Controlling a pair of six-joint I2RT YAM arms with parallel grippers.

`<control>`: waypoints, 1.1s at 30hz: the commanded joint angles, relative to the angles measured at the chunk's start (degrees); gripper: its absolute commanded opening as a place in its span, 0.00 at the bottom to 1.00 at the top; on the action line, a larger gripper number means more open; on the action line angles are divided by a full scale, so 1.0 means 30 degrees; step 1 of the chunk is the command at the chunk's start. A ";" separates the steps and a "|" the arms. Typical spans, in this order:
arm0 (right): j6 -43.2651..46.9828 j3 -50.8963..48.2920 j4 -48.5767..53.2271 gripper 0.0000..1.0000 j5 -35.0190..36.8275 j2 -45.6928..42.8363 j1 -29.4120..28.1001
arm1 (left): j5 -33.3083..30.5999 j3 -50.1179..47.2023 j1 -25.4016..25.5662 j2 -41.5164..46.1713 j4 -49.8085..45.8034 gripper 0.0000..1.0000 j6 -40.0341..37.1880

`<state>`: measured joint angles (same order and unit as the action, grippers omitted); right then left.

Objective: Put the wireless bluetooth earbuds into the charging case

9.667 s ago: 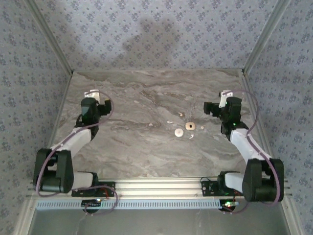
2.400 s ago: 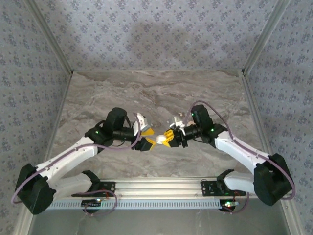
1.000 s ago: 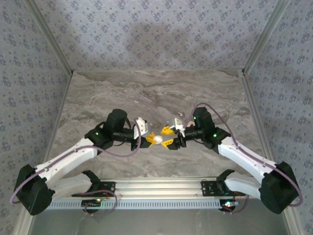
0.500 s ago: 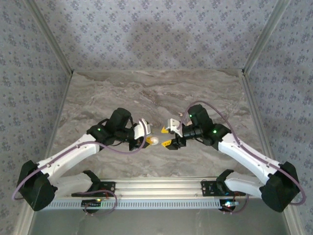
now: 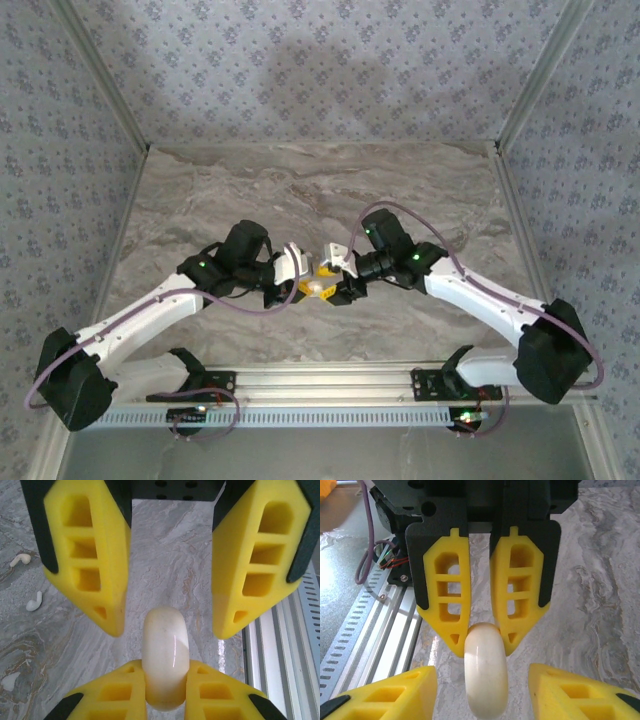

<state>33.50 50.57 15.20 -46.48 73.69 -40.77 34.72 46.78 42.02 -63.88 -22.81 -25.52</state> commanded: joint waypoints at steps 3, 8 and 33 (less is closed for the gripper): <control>0.0231 0.0803 0.0234 0.42 -0.0943 0.0565 -0.0176 | 0.0614 0.0694 0.0087 0.0134 -0.0189 0.18 -0.0195; 0.0235 0.0810 0.0266 0.29 -0.1060 0.0565 -0.0179 | 0.0592 0.0630 0.0087 0.0301 -0.0105 0.18 -0.0093; -0.0617 -0.1137 -0.2548 0.19 -0.4684 -0.1607 0.1741 | 0.2077 -0.1329 0.0321 0.0993 0.4448 0.52 0.1065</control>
<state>32.82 46.63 8.71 -57.95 67.75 -35.20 37.80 42.63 42.19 -60.49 -11.99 -22.85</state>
